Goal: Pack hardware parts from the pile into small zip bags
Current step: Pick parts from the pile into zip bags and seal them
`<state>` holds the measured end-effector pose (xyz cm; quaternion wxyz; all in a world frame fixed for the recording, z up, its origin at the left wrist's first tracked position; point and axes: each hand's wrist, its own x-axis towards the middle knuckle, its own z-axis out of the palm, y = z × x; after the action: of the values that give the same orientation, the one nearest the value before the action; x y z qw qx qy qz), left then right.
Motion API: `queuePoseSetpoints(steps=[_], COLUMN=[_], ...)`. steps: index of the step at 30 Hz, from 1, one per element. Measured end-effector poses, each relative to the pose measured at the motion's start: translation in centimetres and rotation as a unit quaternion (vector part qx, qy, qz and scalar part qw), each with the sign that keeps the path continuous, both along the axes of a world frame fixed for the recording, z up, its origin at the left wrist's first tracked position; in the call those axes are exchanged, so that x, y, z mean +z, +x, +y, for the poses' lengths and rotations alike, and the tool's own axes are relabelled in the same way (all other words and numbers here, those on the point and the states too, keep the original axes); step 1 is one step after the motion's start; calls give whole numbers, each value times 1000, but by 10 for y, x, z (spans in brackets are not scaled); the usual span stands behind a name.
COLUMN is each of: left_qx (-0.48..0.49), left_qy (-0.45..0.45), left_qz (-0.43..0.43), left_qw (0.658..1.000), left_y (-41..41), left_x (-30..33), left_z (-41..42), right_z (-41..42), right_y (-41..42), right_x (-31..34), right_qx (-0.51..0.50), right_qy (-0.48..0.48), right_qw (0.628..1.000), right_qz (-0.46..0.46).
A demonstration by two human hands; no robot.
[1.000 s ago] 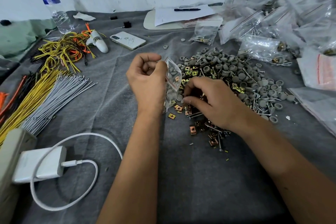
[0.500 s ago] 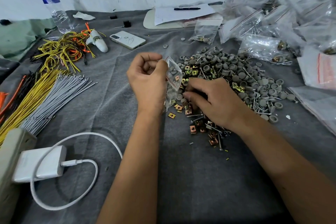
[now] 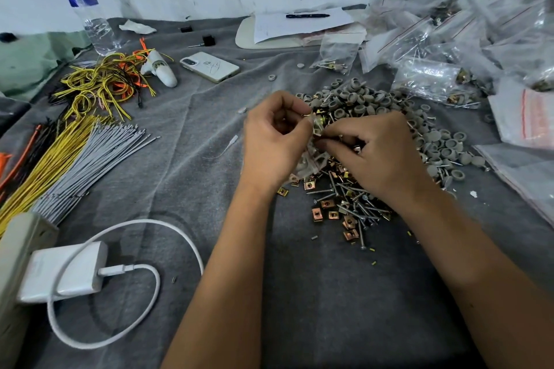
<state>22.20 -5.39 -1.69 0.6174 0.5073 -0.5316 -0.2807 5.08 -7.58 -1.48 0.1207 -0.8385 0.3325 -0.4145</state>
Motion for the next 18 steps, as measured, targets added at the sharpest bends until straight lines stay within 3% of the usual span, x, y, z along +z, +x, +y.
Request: queuePoseSetpoints(steps=[5,12,18], left_qx=[30,91,141], left_qy=[-26,-76,-77], left_qz=[15,87,158], left_qw=[999,989,974], left_y=[-1,1,4], left_x=[1,5,6], left_z=[1,1,-1], right_z=[1,-1,-2], right_y=[-1,0,6], right_x=[1,-1,-7], right_qx=[-5,-32,12], right_qy=[-5,45,125], right_qw=[999,998,989], right_qz=[34,-26,77])
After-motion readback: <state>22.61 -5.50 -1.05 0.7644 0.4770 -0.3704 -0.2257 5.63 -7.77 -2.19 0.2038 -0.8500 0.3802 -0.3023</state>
